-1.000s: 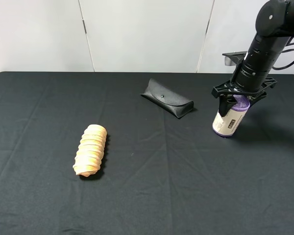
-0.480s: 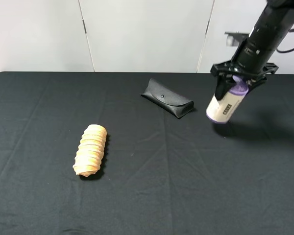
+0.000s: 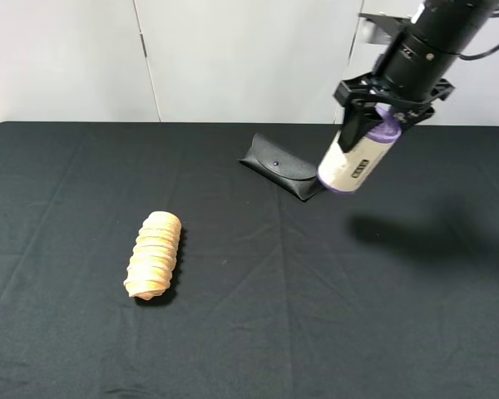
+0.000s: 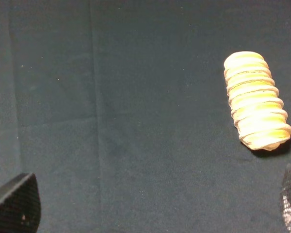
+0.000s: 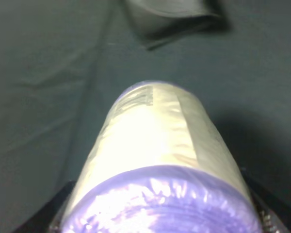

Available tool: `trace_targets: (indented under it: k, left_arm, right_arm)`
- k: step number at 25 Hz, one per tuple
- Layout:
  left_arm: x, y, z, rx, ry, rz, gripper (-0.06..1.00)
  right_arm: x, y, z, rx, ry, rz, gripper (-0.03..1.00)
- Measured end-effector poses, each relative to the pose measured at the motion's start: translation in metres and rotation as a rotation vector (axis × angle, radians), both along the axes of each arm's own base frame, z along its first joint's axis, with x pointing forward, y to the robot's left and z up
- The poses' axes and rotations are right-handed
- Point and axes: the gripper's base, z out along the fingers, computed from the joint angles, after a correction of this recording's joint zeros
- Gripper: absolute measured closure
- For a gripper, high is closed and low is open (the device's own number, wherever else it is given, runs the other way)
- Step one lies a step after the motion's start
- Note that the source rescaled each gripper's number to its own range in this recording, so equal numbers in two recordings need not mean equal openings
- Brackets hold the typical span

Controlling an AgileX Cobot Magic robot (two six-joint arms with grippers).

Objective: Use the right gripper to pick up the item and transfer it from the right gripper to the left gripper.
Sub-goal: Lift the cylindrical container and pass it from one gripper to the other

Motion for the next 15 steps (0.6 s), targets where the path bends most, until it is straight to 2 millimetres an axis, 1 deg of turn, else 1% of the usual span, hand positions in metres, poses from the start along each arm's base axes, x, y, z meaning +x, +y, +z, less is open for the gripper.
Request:
trace_targets:
  k: [9,12,15]
  left_arm:
    - [0.0,0.0,0.0,-0.001,0.0,0.001,-0.02]
    - [0.0,0.0,0.0,-0.001,0.0,0.001,-0.02]
    - [0.0,0.0,0.0,-0.001,-0.004,0.001,-0.02]
  right_arm:
    - [-0.032,0.051,0.012,0.05,-0.026,0.208,0.9]
    - [-0.042,0.064,0.016,0.101,-0.022,0.264,0.9]
    - [-0.048,0.072,0.02,0.176,0.002,0.297,0.9]
